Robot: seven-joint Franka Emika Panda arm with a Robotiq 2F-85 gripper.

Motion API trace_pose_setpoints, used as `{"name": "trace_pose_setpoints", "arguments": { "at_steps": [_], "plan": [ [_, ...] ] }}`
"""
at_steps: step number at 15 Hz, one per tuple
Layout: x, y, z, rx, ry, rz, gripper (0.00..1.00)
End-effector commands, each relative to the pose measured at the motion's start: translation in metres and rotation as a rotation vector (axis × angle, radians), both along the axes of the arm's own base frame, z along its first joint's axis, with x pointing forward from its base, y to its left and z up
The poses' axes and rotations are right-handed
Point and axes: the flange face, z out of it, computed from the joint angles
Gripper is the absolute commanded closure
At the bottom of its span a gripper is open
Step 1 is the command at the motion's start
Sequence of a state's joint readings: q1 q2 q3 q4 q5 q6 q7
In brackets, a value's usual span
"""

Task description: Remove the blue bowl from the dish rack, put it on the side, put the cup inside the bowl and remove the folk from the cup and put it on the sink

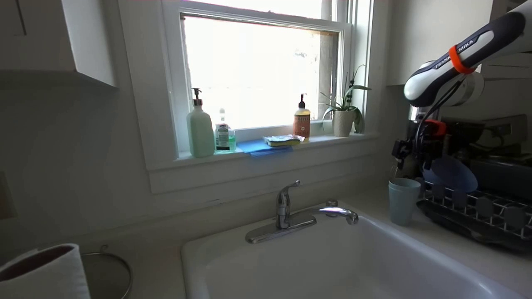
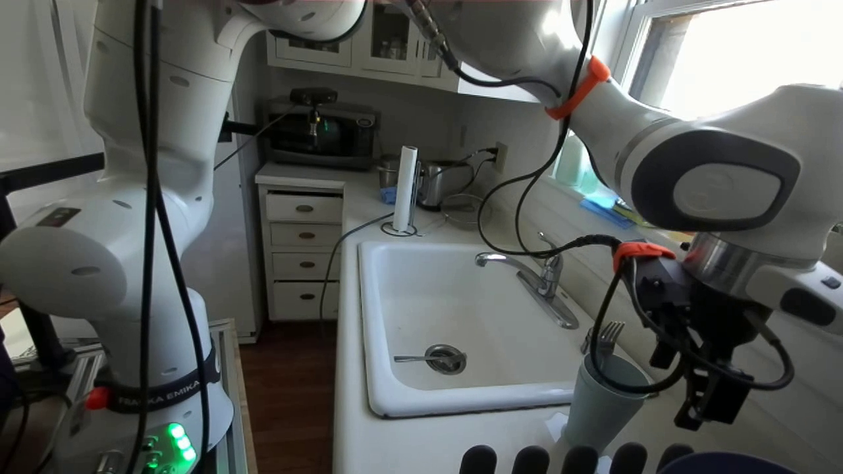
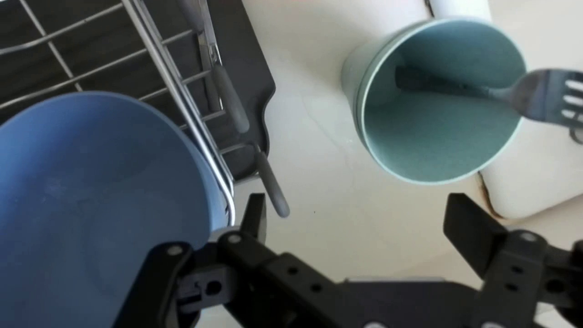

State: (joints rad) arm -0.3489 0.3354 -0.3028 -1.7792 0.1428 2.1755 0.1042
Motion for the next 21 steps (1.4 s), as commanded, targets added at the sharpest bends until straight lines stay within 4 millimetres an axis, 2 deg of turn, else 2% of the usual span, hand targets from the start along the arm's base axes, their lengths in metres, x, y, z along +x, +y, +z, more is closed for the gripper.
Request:
{"name": "trace_pose_setpoints", "arguments": {
  "at_steps": [1,4,8,9,10,11,12,13,16,21],
  "plan": [
    [0.005,-0.014,0.035,-0.113,-0.05,-0.148,0.0],
    [0.007,-0.034,0.04,-0.236,-0.045,-0.253,0.0],
    [-0.004,-0.054,0.016,-0.284,0.029,-0.344,0.0],
    [-0.007,-0.056,0.009,-0.279,0.045,-0.361,0.04],
    [-0.008,-0.058,0.003,-0.27,0.057,-0.371,0.19],
    [-0.008,-0.059,-0.002,-0.262,0.06,-0.382,0.29],
    [-0.009,-0.06,-0.006,-0.255,0.062,-0.388,0.3],
    [-0.009,-0.061,-0.009,-0.248,0.063,-0.393,0.36],
    [-0.005,-0.061,-0.008,-0.237,0.053,-0.388,0.58],
    [0.001,-0.061,0.004,-0.244,0.046,-0.373,0.92]
  ]
}}
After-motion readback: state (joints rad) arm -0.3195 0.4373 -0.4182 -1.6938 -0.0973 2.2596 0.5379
